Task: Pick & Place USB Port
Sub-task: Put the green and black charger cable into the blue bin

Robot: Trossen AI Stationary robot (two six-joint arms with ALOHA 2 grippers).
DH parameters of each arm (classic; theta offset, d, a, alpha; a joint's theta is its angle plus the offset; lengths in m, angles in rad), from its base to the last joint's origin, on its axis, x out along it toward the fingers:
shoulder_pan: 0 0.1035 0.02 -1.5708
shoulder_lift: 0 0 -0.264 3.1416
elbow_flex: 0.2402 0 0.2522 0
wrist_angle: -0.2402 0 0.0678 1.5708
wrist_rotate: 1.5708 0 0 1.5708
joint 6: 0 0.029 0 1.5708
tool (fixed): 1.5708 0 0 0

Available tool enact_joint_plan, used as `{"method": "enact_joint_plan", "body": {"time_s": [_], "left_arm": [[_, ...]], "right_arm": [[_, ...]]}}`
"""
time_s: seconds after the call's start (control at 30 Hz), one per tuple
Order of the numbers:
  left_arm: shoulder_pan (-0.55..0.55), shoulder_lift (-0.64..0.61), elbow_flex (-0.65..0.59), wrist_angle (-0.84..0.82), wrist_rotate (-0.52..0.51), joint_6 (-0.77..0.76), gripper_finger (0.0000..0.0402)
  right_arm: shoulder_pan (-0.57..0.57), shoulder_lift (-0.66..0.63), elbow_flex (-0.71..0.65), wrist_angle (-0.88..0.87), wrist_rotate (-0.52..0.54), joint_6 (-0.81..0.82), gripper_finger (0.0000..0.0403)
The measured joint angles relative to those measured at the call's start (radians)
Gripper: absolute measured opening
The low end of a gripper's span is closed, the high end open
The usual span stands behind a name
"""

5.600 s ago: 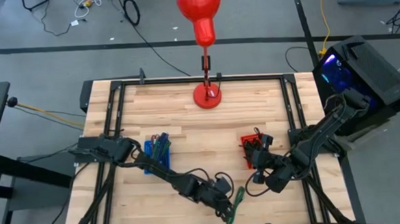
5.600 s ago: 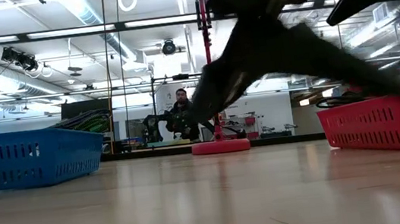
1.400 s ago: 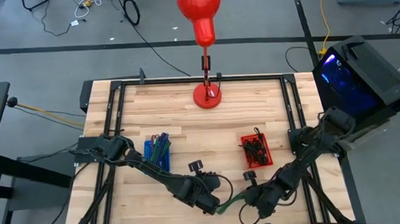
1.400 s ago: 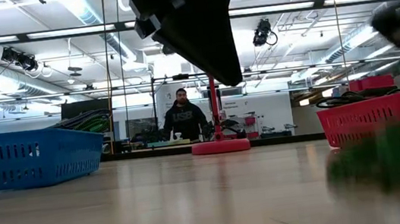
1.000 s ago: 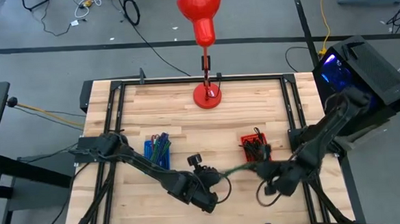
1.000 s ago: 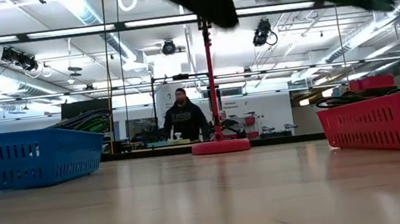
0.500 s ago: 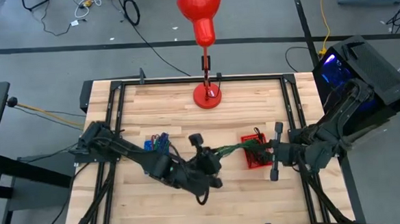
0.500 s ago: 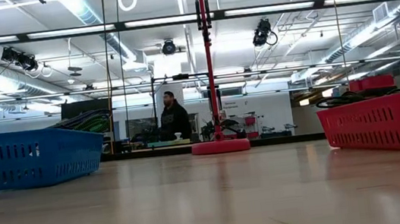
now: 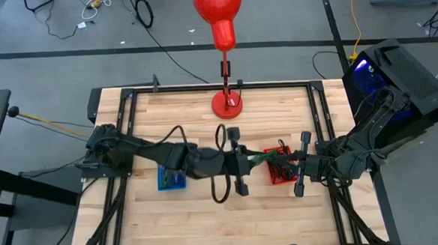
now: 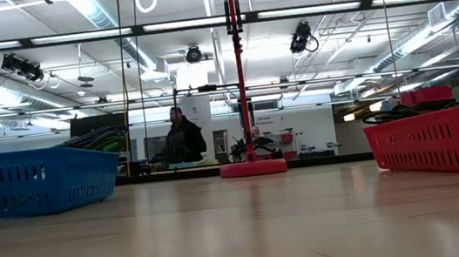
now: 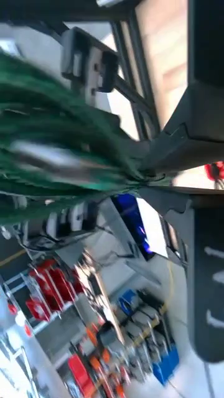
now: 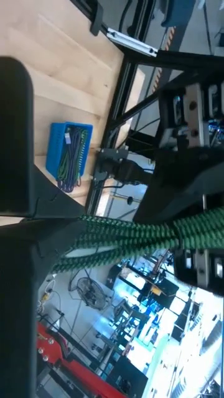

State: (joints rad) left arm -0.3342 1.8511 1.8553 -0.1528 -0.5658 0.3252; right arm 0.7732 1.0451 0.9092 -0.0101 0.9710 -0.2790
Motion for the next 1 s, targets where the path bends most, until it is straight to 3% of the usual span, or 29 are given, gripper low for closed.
{"method": "enact_joint_plan", "body": {"time_s": [0.2,0.7,0.8,0.93,1.0], "left_arm": [[0.046,0.0,0.0,0.053,0.16,0.0,0.0061],[0.057,0.0,0.0,0.047,0.229,-0.026,0.0146],[0.056,0.0,0.0,0.046,0.171,-0.03,0.0126],[0.056,0.0,0.0,0.043,0.149,-0.021,0.0029],[0.055,0.0,0.0,0.043,0.148,-0.02,0.0027]], "right_arm": [[-0.011,0.0,0.001,0.001,-0.01,0.0,0.0],[-0.012,0.0,0.001,0.007,-0.012,-0.018,0.0],[-0.012,0.0,0.001,0.013,-0.013,-0.018,0.0],[-0.012,0.0,0.001,0.014,-0.009,-0.018,0.0],[-0.012,0.0,0.001,0.014,-0.011,-0.018,0.0]]}}
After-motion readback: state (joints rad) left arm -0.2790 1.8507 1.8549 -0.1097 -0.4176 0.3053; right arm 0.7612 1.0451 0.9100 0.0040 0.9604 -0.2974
